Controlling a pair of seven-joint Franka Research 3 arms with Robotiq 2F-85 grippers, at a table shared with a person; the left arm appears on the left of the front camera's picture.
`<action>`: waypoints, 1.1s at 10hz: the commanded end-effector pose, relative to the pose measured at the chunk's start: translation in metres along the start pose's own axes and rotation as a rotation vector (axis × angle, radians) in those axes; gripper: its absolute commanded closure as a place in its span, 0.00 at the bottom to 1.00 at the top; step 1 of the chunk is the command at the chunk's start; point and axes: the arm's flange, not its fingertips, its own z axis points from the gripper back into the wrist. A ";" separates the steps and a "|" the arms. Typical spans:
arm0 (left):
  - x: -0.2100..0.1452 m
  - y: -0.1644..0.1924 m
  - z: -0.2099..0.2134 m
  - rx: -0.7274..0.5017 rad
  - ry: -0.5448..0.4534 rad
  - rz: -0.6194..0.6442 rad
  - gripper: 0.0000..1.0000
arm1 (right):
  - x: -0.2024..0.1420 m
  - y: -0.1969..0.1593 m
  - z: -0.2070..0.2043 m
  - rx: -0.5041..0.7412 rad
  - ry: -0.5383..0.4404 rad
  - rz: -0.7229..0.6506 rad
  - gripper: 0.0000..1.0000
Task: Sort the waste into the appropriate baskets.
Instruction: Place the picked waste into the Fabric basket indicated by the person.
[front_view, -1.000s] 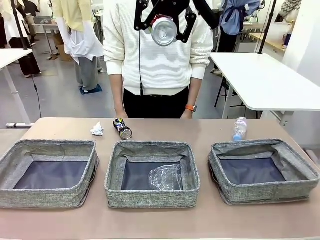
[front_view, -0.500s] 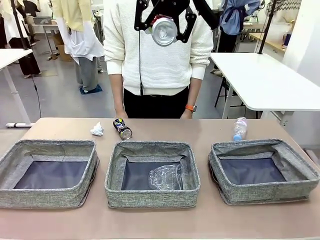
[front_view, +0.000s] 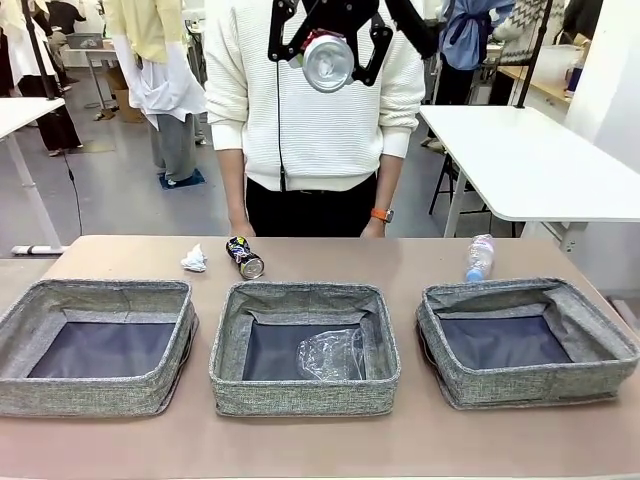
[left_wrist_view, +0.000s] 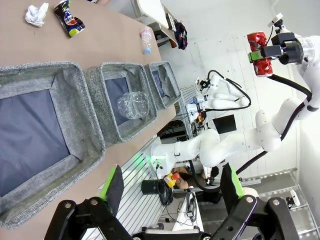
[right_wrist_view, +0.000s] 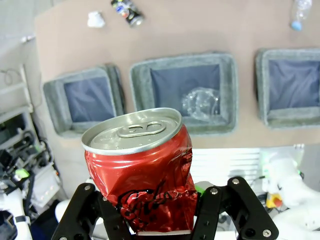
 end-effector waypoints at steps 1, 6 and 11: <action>0.000 -0.002 0.000 -0.020 -0.009 -0.020 0.00 | -0.003 -0.003 -0.002 0.001 -0.005 -0.006 1.00; 0.000 -0.002 0.000 -0.020 -0.009 -0.020 0.00 | -0.003 -0.003 -0.002 0.001 -0.005 -0.006 1.00; 0.000 -0.002 0.000 -0.020 -0.009 -0.020 0.00 | -0.003 -0.003 -0.002 0.001 -0.005 -0.006 1.00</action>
